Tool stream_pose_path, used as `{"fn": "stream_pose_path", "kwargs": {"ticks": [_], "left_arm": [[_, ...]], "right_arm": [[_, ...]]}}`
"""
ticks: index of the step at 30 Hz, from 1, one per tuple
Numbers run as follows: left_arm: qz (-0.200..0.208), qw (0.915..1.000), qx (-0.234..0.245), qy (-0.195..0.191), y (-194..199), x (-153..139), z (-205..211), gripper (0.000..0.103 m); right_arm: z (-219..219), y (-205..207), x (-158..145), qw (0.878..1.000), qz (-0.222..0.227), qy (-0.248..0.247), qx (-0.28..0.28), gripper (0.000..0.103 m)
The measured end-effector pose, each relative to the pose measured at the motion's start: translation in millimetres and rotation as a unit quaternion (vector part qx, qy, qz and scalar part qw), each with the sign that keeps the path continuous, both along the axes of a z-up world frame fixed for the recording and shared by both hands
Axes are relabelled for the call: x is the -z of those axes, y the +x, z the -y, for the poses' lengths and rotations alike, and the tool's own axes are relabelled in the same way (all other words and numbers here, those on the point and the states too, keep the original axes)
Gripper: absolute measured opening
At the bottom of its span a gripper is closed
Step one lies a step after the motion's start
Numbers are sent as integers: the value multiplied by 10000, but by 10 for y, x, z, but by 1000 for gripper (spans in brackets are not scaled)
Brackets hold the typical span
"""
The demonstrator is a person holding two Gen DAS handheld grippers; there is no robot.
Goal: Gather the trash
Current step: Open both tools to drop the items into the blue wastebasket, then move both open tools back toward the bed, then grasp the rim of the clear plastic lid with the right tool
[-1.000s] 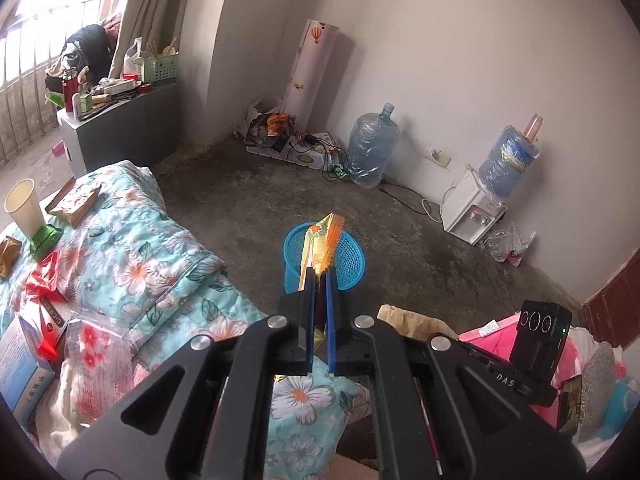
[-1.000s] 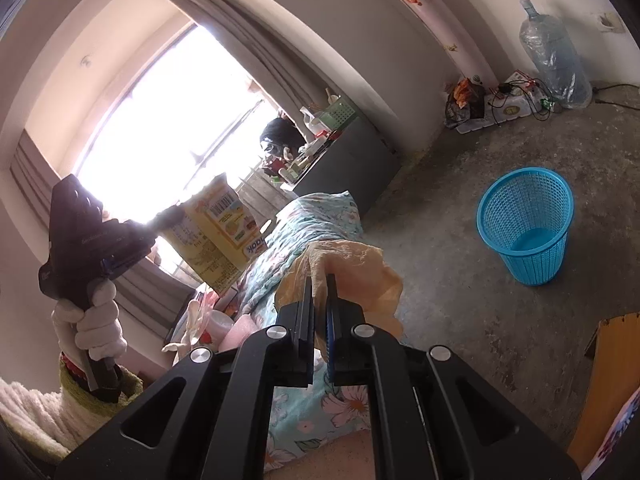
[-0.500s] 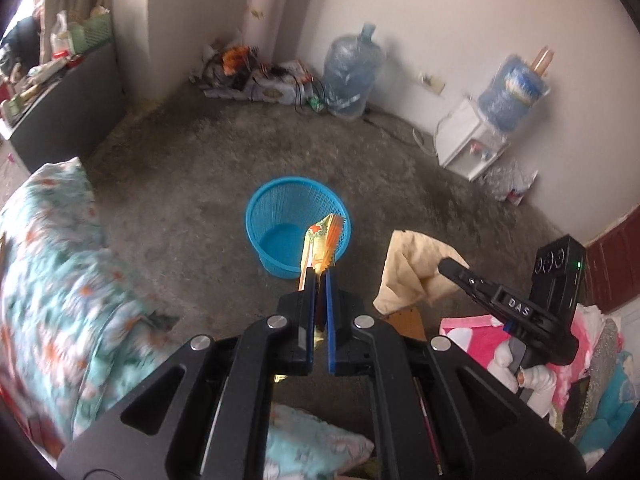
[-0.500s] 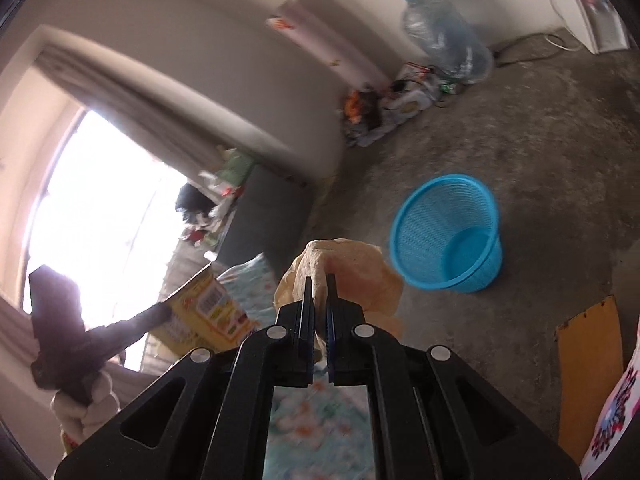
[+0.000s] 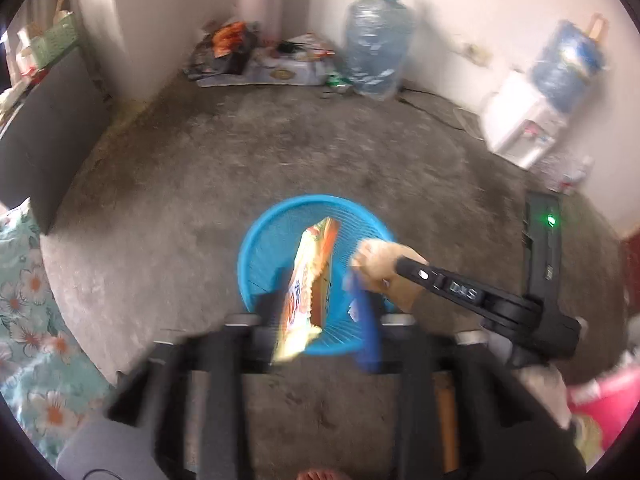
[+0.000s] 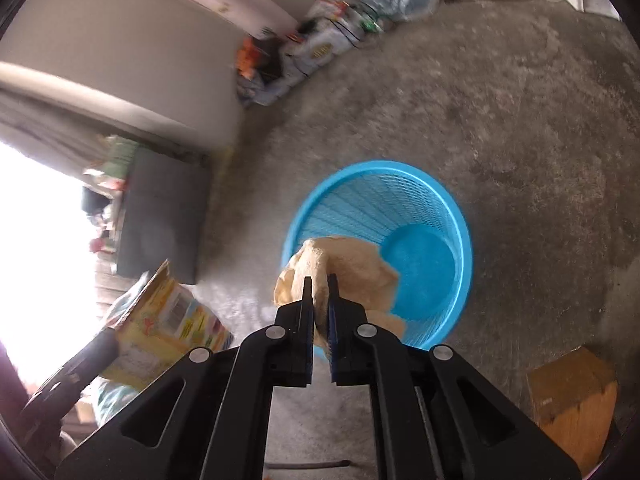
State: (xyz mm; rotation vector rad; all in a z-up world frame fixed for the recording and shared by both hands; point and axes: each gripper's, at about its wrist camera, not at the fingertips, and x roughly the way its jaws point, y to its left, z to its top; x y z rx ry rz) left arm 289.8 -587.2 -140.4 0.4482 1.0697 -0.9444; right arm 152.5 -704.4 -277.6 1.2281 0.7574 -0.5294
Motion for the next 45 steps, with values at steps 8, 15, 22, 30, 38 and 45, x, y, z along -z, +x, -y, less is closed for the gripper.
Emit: {"fn": "stream_pose_path", "kwargs": {"ticks": [8, 15, 22, 30, 38, 45], "left_arm": [[-147, 9988, -400, -231, 159, 101, -90, 51], [-58, 9970, -202, -747, 70, -626, -441, 51], [204, 9888, 257, -1453, -268, -1751, -1399, 55], [630, 9787, 237, -1941, -853, -2512, -3055, 66], [715, 9711, -588, -2200, -1247, -2525, -4492, 67], [905, 9616, -1297, -2241, -1487, -2347, -5432, 67]], "right_arm": [[-6, -6, 213, 10000, 39, -64, 42, 52], [-311, -361, -356, 9972, 481, -528, 223, 52], [-1193, -842, -1382, 9815, 1382, -1325, -92, 52], [-2209, -1136, -2286, 9496, 1863, -2199, -1237, 54], [-3261, -1432, -2762, 8882, 2593, -2289, -3025, 54], [-4294, -1651, -2214, 8343, 2159, -1394, -4878, 54]]}}
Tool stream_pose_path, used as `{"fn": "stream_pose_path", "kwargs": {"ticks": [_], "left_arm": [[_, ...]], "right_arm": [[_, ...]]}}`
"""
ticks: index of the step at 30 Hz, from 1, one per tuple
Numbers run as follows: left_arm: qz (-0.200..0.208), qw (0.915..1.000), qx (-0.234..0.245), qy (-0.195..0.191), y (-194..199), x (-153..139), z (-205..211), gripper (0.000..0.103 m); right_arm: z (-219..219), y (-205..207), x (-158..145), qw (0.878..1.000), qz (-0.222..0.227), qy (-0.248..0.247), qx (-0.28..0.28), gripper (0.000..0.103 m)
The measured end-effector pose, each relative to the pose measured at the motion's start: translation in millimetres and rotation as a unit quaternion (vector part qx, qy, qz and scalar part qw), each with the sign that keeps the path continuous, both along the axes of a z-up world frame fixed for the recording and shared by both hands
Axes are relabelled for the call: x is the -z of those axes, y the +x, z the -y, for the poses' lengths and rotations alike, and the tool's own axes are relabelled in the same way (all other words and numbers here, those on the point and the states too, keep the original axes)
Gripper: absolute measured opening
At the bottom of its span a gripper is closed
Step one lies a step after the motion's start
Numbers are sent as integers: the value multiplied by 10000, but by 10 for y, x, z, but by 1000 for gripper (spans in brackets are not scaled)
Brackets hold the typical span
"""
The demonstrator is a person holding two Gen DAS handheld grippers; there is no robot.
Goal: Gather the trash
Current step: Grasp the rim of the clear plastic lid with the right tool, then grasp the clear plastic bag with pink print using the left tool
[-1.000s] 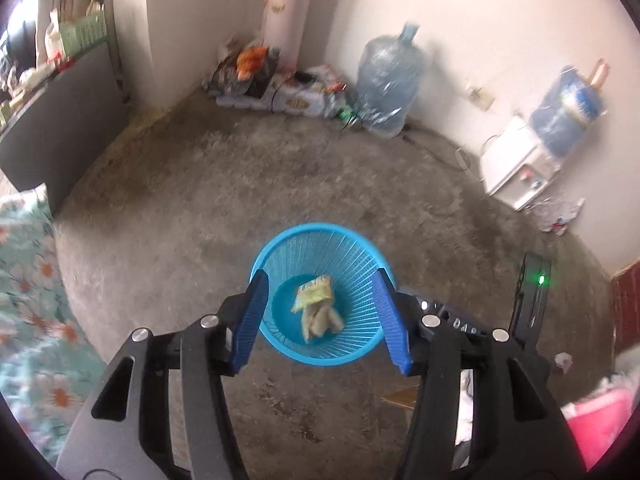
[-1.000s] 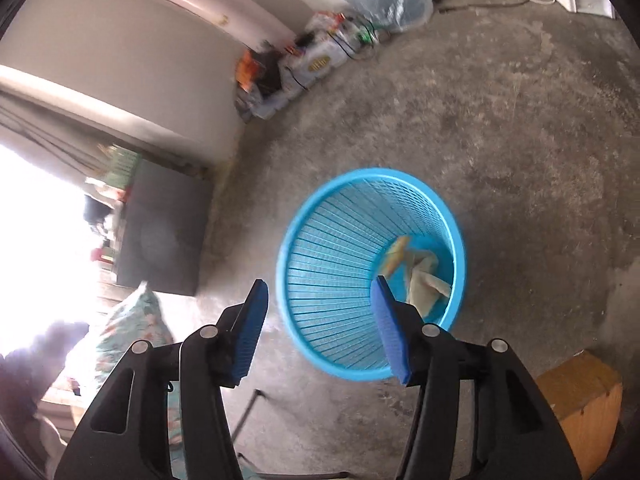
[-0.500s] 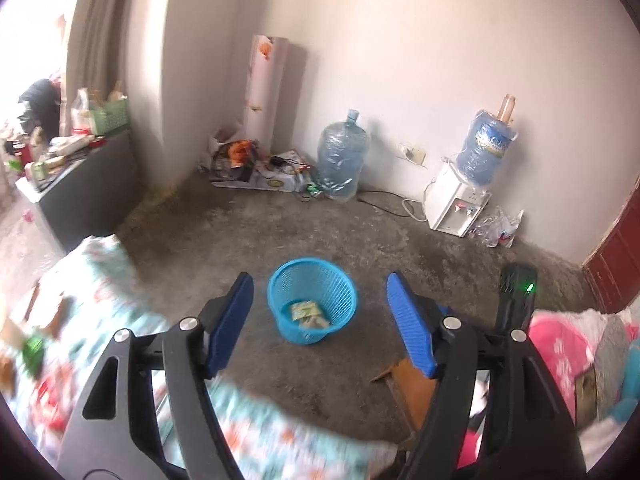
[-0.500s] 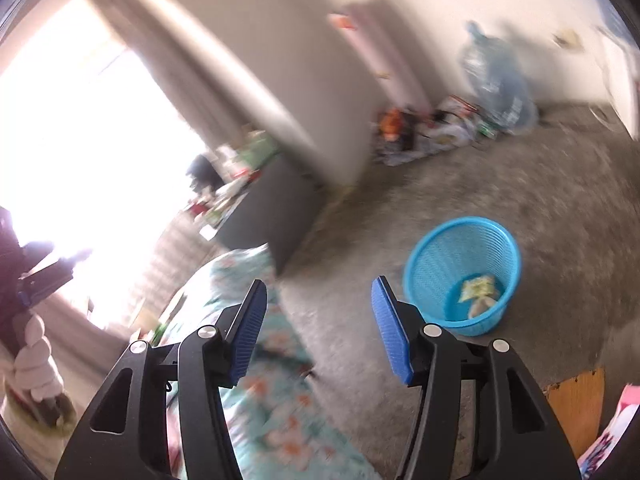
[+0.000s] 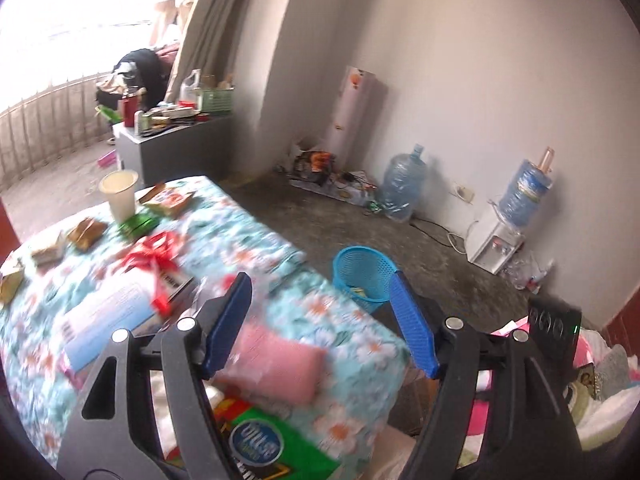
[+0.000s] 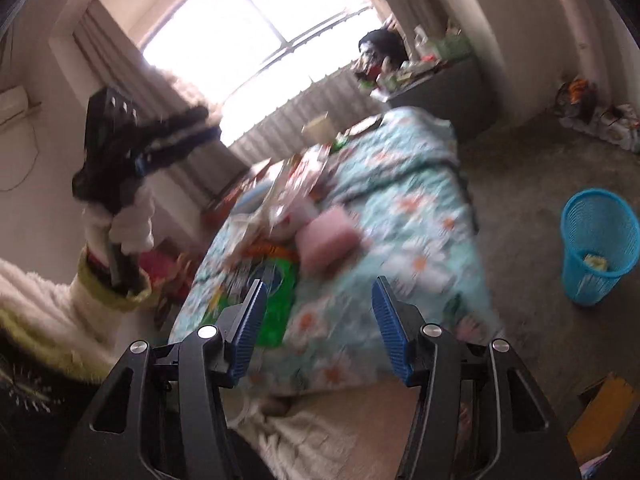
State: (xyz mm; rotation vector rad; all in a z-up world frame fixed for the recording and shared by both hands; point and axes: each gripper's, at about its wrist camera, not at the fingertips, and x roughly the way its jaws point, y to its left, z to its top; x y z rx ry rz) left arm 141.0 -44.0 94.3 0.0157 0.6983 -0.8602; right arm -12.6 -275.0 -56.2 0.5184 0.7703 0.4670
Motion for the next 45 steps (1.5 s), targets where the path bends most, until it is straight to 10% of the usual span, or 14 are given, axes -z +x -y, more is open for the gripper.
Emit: {"fn": "stream_pose_path", "kwargs": {"ticks": [9, 22, 45], "left_arm": [[-279, 9976, -595, -236, -21, 177, -510, 67], [-331, 9970, -697, -99, -142, 335, -533, 67], [118, 9941, -555, 922, -173, 618, 79, 67]], "right_arm": [[-1099, 198, 529, 9787, -1103, 476, -1664, 53], [-1727, 440, 811, 9557, -1879, -144, -2260, 12], [-133, 157, 193, 9941, -986, 440, 117, 4]]}}
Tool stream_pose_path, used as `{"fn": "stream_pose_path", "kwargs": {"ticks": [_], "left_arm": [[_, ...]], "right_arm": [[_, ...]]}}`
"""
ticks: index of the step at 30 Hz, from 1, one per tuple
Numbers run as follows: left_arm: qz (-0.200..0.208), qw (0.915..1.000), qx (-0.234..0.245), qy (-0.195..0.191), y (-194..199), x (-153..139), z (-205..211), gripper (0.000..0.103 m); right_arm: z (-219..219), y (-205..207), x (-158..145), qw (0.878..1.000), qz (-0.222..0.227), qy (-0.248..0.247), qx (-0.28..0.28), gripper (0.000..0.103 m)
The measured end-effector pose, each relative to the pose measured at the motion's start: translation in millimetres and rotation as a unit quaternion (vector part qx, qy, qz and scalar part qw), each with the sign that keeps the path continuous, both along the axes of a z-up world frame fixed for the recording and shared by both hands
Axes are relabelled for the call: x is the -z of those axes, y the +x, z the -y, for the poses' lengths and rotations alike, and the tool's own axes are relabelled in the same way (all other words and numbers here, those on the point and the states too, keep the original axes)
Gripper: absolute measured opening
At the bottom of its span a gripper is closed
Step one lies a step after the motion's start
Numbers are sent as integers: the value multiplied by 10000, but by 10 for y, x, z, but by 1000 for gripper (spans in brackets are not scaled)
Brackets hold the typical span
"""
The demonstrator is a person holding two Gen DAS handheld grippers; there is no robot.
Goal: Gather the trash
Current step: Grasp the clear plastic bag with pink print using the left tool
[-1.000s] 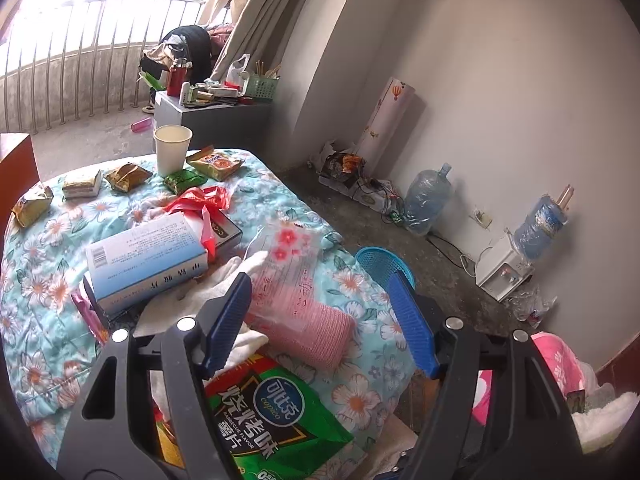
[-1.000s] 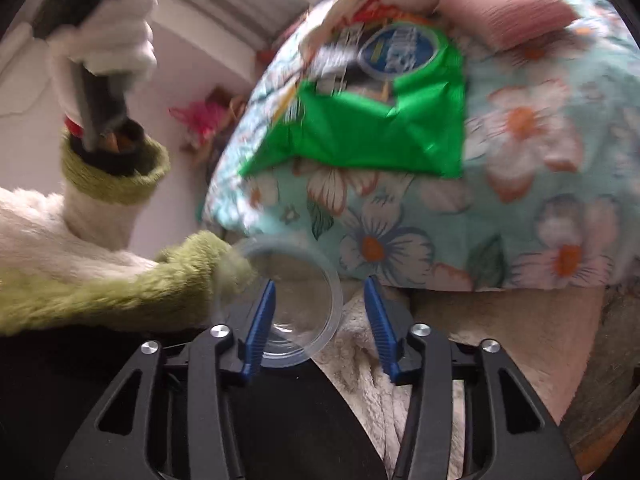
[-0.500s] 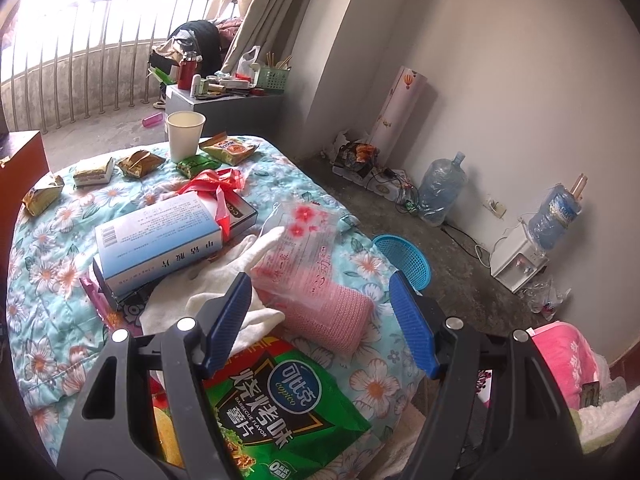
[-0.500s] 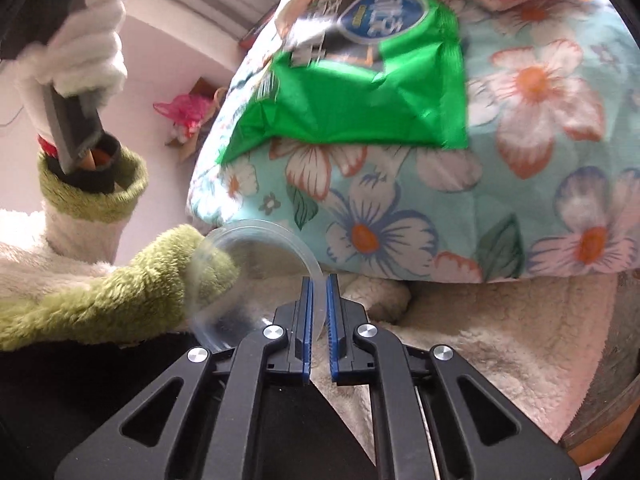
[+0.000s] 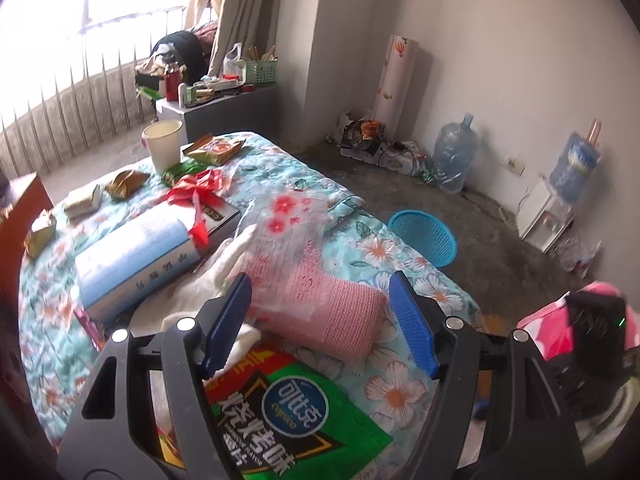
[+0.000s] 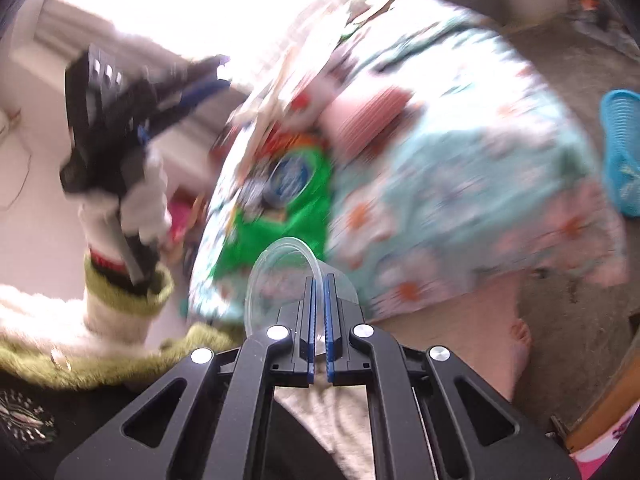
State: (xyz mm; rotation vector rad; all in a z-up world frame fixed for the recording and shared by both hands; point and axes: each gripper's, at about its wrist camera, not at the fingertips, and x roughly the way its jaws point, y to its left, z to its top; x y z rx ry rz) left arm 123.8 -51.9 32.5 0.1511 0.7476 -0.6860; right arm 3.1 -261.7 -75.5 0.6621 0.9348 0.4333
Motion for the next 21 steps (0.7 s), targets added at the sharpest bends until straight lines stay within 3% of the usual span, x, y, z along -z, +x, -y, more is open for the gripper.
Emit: {"fn": "stream_pose_path", "kwargs": {"ticks": [7, 12, 15, 18, 21], "left_arm": [[642, 9948, 117, 786, 30, 102, 574, 67], [1262, 9760, -161, 1768, 164, 282, 877, 67], [1391, 9662, -210, 2160, 230, 389, 953, 60], [1469, 9582, -266, 2441, 258, 473, 975, 46], [1431, 9561, -287, 2540, 263, 505, 956, 25]], "right_arm": [[423, 57, -41, 9913, 186, -278, 1271, 4], [577, 148, -43, 9863, 239, -258, 1610, 4], [594, 199, -9, 9863, 195, -205, 1623, 4], [599, 203, -6, 9858, 197, -161, 1660, 4], [618, 184, 7, 9856, 198, -111, 1675, 4]]}}
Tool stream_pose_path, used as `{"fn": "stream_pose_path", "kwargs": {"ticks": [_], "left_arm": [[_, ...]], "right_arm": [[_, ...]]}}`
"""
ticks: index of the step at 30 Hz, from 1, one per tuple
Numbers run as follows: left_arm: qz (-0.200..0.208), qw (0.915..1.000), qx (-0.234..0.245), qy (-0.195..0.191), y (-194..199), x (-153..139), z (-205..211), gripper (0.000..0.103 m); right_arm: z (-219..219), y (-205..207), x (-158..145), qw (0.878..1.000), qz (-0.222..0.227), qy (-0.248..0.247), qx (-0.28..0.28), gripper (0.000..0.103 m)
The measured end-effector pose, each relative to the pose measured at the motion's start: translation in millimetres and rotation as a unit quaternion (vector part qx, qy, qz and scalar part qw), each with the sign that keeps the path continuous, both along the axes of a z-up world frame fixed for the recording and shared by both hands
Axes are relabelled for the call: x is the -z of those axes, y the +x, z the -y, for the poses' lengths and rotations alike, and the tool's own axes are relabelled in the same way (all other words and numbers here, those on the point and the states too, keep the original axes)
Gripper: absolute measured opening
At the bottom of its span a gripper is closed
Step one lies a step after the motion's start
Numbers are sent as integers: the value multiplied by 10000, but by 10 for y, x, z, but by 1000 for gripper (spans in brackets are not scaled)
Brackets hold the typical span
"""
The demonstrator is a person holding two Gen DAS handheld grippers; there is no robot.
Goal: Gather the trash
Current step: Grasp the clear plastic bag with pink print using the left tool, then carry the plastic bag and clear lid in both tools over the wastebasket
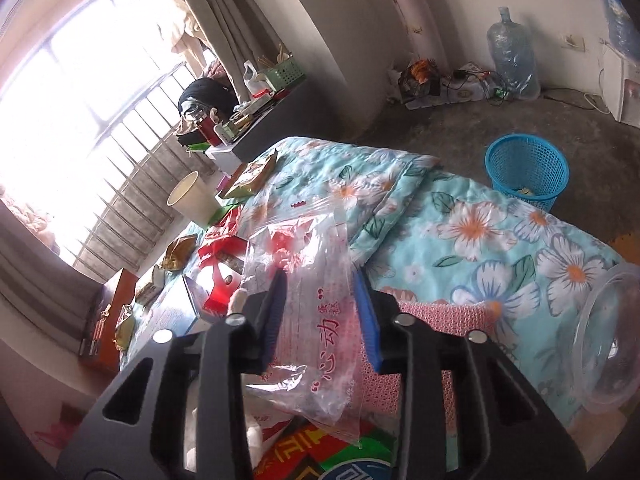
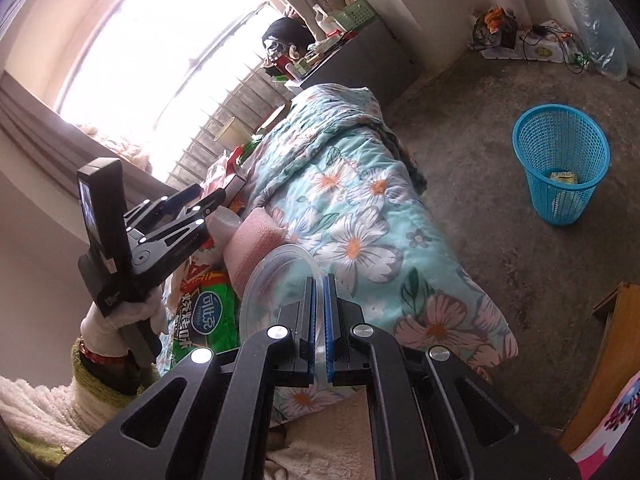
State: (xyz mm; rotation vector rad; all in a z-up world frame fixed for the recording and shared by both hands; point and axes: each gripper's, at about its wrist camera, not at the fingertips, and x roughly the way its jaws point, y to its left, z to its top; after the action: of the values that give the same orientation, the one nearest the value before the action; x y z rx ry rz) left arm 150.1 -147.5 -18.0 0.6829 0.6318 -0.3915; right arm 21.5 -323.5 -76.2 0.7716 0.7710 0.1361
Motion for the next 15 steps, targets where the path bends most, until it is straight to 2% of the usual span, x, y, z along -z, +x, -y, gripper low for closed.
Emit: {"fn": "stream_pose_path", "kwargs": {"ticks": [2, 5, 15], "left_arm": [[-3, 10000, 9, 13, -8, -7, -17, 11], [166, 9998, 26, 64, -50, -60, -33, 3], [654, 9976, 206, -10, -293, -349, -80, 0]], "right_arm": [[-4, -6, 11, 10000, 9, 17, 7, 4], [10, -27, 20, 10000, 25, 54, -3, 4], [15, -28, 42, 9999, 44, 120, 9, 4]]}}
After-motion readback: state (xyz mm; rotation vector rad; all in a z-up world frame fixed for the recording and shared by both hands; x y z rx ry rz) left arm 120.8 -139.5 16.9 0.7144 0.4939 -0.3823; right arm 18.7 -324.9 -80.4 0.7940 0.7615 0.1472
